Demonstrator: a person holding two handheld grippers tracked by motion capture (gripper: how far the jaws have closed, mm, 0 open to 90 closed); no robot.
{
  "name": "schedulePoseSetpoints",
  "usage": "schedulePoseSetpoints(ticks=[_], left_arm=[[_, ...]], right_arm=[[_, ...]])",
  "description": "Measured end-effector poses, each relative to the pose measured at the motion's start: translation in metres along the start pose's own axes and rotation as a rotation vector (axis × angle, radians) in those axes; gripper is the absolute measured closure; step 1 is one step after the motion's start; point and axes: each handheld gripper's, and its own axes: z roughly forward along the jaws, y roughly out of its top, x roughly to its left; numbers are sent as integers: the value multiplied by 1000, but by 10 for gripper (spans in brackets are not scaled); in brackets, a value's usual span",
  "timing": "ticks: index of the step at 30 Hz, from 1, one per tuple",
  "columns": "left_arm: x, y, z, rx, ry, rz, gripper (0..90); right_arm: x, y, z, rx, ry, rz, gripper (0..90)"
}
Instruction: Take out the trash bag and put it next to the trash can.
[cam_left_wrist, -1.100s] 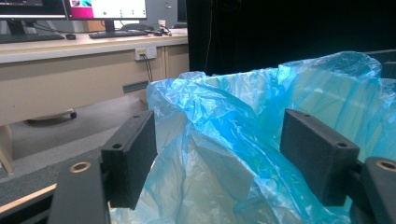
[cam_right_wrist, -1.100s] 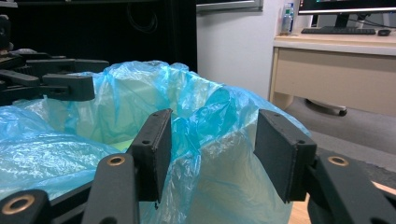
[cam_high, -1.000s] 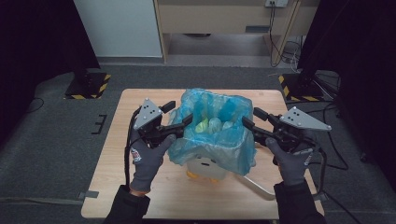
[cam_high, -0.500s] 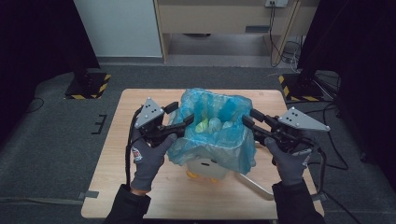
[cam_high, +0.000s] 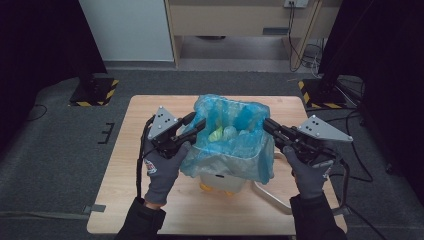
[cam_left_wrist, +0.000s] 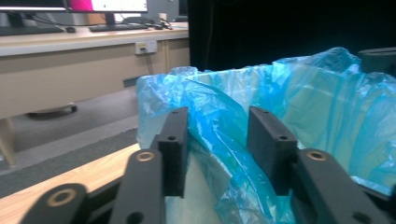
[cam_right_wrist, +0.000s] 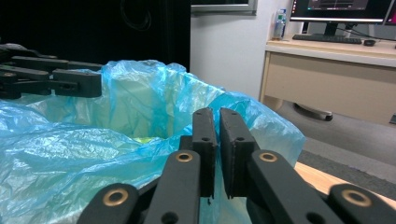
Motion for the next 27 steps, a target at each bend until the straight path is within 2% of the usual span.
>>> schedulePoseSetpoints(ticks=[8, 10, 14, 16, 22, 27], left_arm=[[-1, 2, -7, -47, 38, 0, 775], [-1, 3, -9, -67, 27, 1, 829], [-3, 5, -10, -89, 18, 9, 877], [-4, 6, -11, -102, 3, 7, 884], [-15, 11, -13, -185, -93, -19, 887], [-29, 17, -11, -232, -144, -13, 887]], right_arm=[[0, 0, 0, -11, -3, 1, 900], [-1, 1, -1, -23, 1, 3, 900], [-3, 4, -2, -50, 19, 25, 900], [-4, 6, -4, -60, 31, 38, 900], [-4, 13, -7, -104, 66, 43, 900], [0, 21, -6, -142, 96, 36, 900]])
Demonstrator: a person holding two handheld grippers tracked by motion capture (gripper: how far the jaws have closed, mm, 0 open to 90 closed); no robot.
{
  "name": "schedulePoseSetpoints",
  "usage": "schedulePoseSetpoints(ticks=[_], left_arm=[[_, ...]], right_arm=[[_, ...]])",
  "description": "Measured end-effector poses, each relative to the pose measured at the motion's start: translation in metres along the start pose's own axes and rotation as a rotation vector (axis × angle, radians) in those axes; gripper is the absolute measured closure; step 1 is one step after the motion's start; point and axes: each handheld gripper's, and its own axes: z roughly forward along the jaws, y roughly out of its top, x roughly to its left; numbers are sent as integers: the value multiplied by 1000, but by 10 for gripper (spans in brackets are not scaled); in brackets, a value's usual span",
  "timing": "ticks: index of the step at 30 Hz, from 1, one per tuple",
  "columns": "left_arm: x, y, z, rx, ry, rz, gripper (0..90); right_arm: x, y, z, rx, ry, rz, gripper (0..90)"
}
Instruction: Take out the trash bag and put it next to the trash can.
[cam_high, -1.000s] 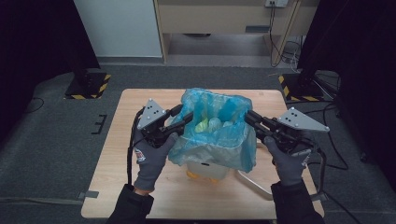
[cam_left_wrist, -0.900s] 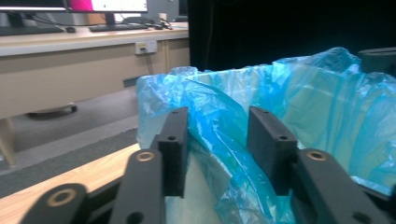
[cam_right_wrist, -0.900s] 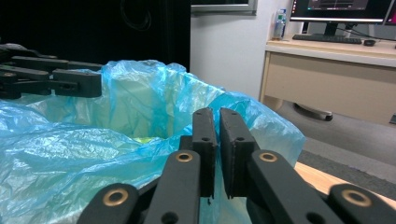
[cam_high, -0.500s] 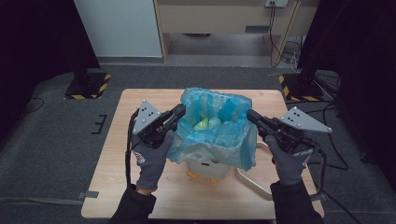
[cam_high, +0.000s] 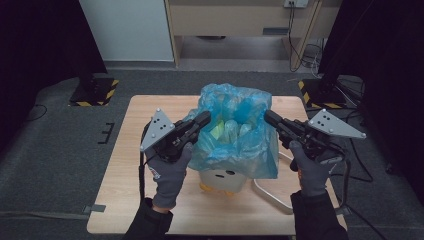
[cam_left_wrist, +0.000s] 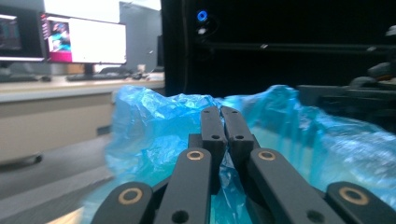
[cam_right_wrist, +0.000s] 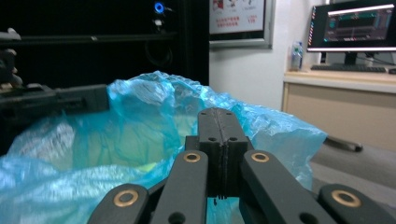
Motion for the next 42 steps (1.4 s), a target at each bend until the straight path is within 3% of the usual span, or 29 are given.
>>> schedulePoseSetpoints(ticks=[4, 12, 16, 21, 27, 31, 34, 42], left_arm=[[-9, 1, 6, -12, -29, 5, 886], [-20, -2, 15, 6, -37, 37, 883], [-25, -1, 17, 14, -41, 58, 880], [-32, -1, 22, 22, -66, 67, 872], [-38, -1, 27, 17, -85, 72, 869], [-38, -2, 28, 20, -90, 70, 856], [-37, -2, 28, 20, -106, 65, 790], [-43, -3, 34, 54, -86, 123, 701]], right_arm=[[6, 5, 5, -10, 27, -10, 900], [19, 9, 15, -13, 86, -29, 900], [22, 9, 20, -21, 133, -4, 900], [28, 11, 23, -17, 166, -33, 900], [32, 14, 24, -25, 200, -36, 900], [31, 13, 24, -17, 201, -43, 900], [31, 14, 24, -23, 198, -38, 900], [32, 13, 25, -23, 214, -31, 900]])
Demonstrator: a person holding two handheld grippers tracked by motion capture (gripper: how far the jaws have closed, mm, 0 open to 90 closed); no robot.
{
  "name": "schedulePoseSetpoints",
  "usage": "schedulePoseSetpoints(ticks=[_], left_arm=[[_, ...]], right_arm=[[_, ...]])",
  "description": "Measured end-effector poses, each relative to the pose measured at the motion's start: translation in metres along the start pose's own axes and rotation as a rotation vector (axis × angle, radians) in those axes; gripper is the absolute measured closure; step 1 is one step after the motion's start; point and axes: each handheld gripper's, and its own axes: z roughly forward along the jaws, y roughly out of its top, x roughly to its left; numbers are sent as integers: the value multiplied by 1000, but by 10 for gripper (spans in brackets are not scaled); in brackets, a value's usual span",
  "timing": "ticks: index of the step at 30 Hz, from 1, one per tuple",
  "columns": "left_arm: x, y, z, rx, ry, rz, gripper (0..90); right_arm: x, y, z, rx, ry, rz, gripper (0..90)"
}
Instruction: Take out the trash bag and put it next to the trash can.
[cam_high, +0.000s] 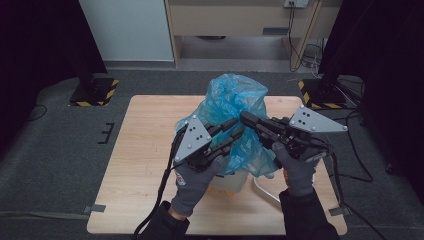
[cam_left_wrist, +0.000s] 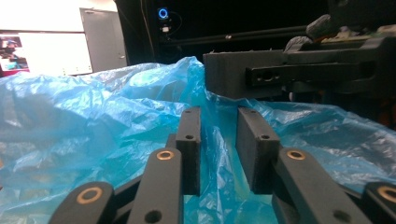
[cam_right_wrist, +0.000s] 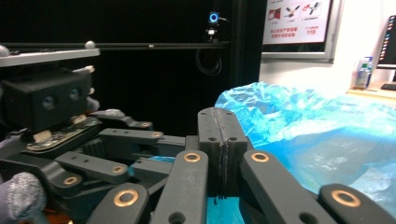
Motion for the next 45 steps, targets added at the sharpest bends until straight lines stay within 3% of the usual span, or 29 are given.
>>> schedulePoseSetpoints(ticks=[4, 11, 16, 20, 28, 35, 45], left_arm=[[0, 0, 3, 14, 22, 11, 707], [-1, -1, 4, 27, 42, 16, 879], [0, -1, 3, 20, 53, 4, 891], [4, -1, 0, 1, 57, -23, 891], [10, 3, -7, -38, 72, -37, 891], [17, 9, -9, -65, 90, -43, 891], [26, 18, -8, -101, 112, -45, 890]], right_arm=[[1, -2, 1, 13, 22, -1, 900], [2, -3, 3, 20, 30, -1, 893], [1, -2, 1, 7, 25, -6, 763], [-3, 2, -6, -12, -34, -11, 625], [-17, 2, -23, -41, -138, 16, 477], [-31, -7, -37, -19, -217, 13, 452], [-49, -28, -63, -22, -334, 50, 425]])
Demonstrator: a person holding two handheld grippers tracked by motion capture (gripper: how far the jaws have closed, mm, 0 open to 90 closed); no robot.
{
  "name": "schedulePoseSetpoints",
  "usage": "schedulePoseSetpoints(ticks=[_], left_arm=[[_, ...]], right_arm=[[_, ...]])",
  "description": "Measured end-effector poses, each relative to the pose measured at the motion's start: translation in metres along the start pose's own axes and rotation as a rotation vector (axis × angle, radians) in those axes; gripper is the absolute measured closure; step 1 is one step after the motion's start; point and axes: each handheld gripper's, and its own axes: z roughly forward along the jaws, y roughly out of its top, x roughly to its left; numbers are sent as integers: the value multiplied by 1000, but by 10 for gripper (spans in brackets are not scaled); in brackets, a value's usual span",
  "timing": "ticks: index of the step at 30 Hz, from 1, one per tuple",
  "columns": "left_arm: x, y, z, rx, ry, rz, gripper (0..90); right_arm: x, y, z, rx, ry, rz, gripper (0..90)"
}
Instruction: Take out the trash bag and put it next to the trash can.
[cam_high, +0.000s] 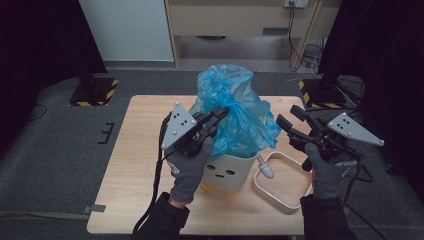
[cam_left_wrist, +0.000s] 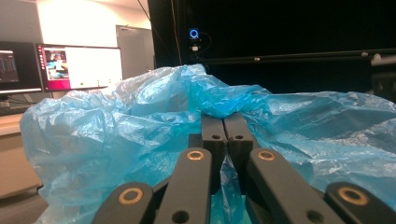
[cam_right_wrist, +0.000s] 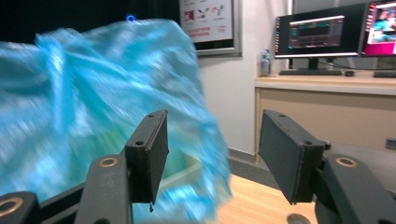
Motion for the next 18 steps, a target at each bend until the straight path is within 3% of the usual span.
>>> schedulePoseSetpoints(ticks=[13, 18], left_arm=[[6, 20, -6, -20, 32, 27, 889], [8, 35, -11, -58, 44, 46, 889]], right_arm=[[-25, -40, -8, 101, -105, -10, 394], [-34, -52, -9, 136, -138, -2, 394]])
